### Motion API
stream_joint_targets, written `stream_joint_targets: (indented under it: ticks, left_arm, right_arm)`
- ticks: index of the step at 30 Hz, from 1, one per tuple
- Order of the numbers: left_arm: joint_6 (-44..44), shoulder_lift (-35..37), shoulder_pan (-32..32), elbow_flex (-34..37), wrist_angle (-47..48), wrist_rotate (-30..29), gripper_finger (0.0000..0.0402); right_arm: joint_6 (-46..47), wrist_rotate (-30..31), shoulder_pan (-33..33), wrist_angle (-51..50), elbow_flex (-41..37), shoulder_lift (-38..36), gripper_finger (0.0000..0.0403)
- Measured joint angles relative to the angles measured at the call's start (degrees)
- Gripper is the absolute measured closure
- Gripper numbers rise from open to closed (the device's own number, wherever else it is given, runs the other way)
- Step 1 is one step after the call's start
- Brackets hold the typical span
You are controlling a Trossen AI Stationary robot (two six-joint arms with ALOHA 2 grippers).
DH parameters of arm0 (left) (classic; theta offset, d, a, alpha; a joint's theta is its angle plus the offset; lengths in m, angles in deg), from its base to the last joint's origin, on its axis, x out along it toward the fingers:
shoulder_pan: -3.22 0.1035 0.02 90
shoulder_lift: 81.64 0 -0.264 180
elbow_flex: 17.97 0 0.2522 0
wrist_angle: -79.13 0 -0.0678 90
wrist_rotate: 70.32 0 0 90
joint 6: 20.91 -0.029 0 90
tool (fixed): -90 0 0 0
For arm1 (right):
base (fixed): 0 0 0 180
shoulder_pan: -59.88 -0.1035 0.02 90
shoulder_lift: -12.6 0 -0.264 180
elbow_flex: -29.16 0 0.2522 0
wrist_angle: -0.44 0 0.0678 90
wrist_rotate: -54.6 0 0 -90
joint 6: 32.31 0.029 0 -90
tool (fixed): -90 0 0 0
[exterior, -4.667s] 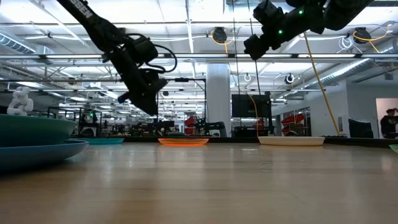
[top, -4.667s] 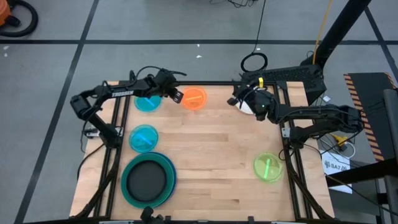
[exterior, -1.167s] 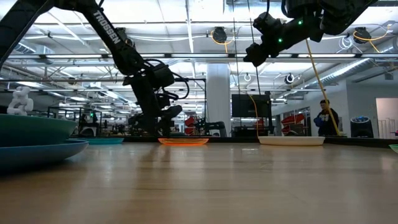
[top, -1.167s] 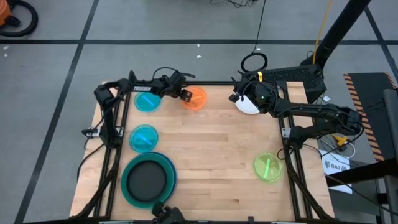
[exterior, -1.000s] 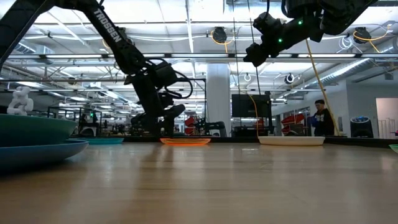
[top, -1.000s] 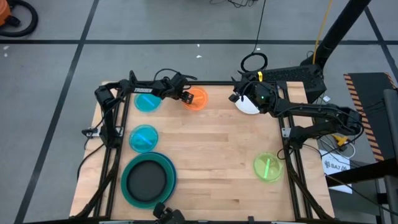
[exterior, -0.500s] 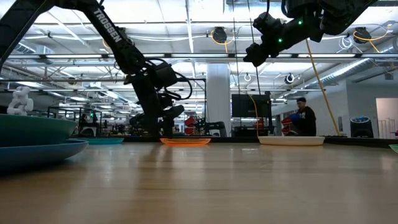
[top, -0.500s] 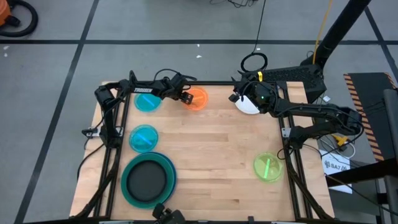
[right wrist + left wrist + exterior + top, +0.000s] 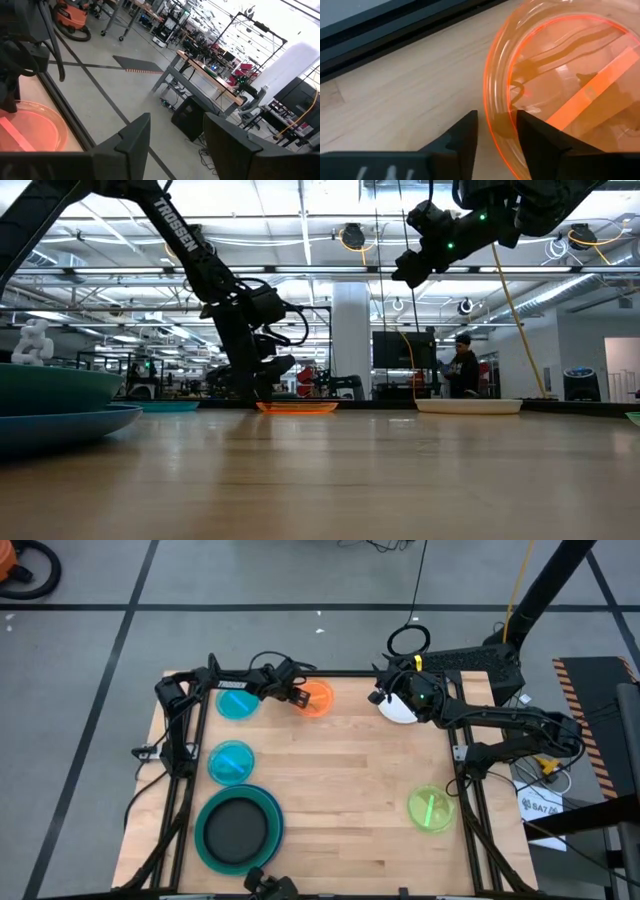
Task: Stack plastic plates
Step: Move the orange plate
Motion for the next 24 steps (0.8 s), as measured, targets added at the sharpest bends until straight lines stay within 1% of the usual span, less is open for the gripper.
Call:
stream_joint_targets:
  ticks: [3,7,24]
  left_arm:
    - [0.1,0.0,0.0,0.0,-0.1,-0.4,0.0287]
    - [0.1,-0.1,0.0,0.0,-0.1,-1.1,0.0302]
    - [0.4,-0.2,-0.5,0.0,-0.9,-2.1,0.0305]
  right_arm:
    - [-0.2,0.0,0.0,0.0,0.0,0.0,0.0227]
    - [-0.2,0.0,0.0,0.0,0.0,0.0,0.0227]
    - [-0.3,0.0,0.0,0.0,0.0,0.0,0.0227]
